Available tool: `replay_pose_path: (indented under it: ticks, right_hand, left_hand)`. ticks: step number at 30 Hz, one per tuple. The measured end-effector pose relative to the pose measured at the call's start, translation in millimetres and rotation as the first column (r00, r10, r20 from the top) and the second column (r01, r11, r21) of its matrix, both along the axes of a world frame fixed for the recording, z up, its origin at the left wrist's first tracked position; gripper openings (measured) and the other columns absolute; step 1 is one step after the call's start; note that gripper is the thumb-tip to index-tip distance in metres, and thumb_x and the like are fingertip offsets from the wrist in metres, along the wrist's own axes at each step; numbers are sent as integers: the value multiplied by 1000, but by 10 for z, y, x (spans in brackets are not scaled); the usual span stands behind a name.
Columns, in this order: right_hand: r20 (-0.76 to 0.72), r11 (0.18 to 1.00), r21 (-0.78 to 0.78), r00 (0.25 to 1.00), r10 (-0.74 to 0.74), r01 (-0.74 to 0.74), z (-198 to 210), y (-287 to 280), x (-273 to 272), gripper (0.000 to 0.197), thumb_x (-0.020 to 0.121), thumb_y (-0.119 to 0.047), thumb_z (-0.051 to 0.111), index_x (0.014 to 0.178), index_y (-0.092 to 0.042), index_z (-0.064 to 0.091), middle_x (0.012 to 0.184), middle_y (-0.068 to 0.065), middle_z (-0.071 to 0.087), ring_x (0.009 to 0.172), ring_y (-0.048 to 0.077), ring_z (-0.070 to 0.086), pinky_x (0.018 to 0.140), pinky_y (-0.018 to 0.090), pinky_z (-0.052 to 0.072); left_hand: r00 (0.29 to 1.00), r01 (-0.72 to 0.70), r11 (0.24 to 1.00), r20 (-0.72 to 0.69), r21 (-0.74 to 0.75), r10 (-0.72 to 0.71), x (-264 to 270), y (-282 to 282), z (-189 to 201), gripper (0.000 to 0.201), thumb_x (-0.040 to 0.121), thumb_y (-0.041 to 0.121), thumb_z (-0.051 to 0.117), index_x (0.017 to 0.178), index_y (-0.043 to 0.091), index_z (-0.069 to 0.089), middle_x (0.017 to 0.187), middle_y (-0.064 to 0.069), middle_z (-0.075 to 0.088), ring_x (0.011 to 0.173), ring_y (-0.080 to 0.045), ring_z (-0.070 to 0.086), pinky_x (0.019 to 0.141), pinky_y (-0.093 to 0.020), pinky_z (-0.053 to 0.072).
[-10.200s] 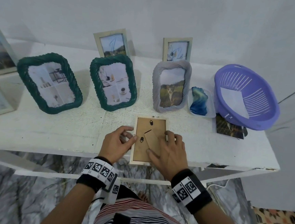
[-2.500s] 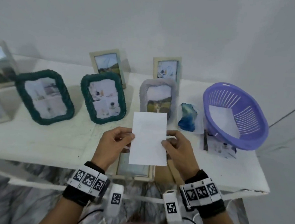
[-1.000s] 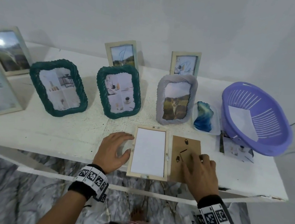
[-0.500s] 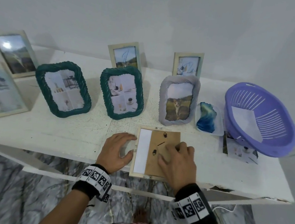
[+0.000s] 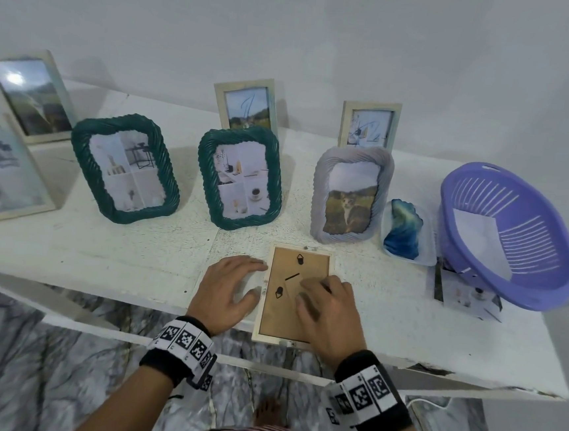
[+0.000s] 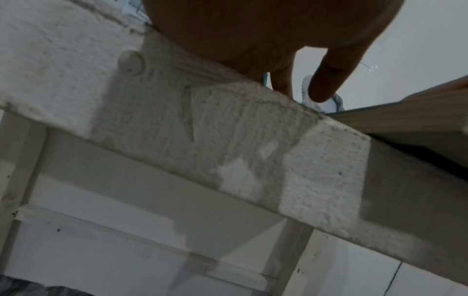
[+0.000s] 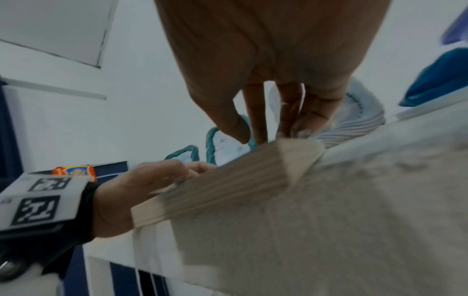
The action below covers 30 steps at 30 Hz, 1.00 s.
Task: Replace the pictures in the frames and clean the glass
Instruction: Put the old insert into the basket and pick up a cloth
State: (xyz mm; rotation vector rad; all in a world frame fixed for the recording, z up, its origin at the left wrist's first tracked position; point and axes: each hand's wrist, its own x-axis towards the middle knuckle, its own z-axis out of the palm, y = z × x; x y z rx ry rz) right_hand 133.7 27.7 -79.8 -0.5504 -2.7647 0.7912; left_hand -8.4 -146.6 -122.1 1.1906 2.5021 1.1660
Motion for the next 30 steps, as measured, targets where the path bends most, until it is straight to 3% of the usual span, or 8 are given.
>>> replay_pose_path:
  ticks: [3, 7, 14, 18, 21, 30]
  right_hand:
    - [-74, 998, -59, 997, -4, -1, -13, 228, 127, 28, 83, -21, 54, 106, -18, 69, 98, 2, 56, 90, 19, 47, 75, 27, 42]
    - [-9, 971, -174, 987, 163, -162, -48, 558, 263, 29, 85, -8, 61, 107, -23, 70, 109, -7, 56, 97, 16, 55, 80, 24, 43]
    - [96, 932, -146, 932, 348, -333, 2, 813, 173, 24, 87, -23, 66, 111, -27, 69, 113, -9, 51, 98, 12, 50, 82, 21, 39]
    - [145, 905, -74, 893, 426, -420, 61, 889, 161, 27, 88, -34, 64, 115, -32, 67, 116, -10, 52, 93, 12, 46, 84, 24, 38]
    - [161, 886, -57, 871, 463, -460, 97, 942, 147, 31, 87, -35, 65, 118, -32, 67, 118, -9, 53, 93, 15, 46, 84, 27, 40]
    - [97, 888, -14, 883, 459, -460, 89, 900, 96, 29, 84, -44, 63, 106, -27, 73, 108, -5, 58, 89, 17, 47, 79, 28, 42]
  left_hand:
    - [1000, 4, 1000, -16, -16, -4, 14, -5, 7, 48, 89, 50, 51, 132, 31, 57, 132, 14, 57, 126, -11, 46, 105, -40, 35]
    - [998, 16, 999, -66, -50, -19, 13, 8, 6, 50, 87, 54, 54, 132, 32, 58, 131, 16, 56, 126, -9, 44, 103, -41, 36]
    - [997, 30, 999, -75, -30, -32, -4, -4, -23, 48, 88, 54, 55, 131, 32, 59, 133, 16, 56, 127, -9, 44, 103, -45, 38]
    - [997, 45, 999, -64, -22, -46, -14, -2, -38, 49, 88, 53, 57, 132, 32, 59, 144, 19, 48, 132, -11, 43, 106, -46, 37]
    - [999, 19, 1000, -42, -14, -19, 9, 11, -10, 50, 86, 53, 56, 132, 33, 58, 140, 23, 49, 133, -8, 40, 107, -48, 36]
    - [999, 6, 999, -44, -35, -7, 19, 12, -6, 53, 85, 56, 53, 133, 33, 58, 136, 30, 44, 131, 3, 32, 106, -34, 27]
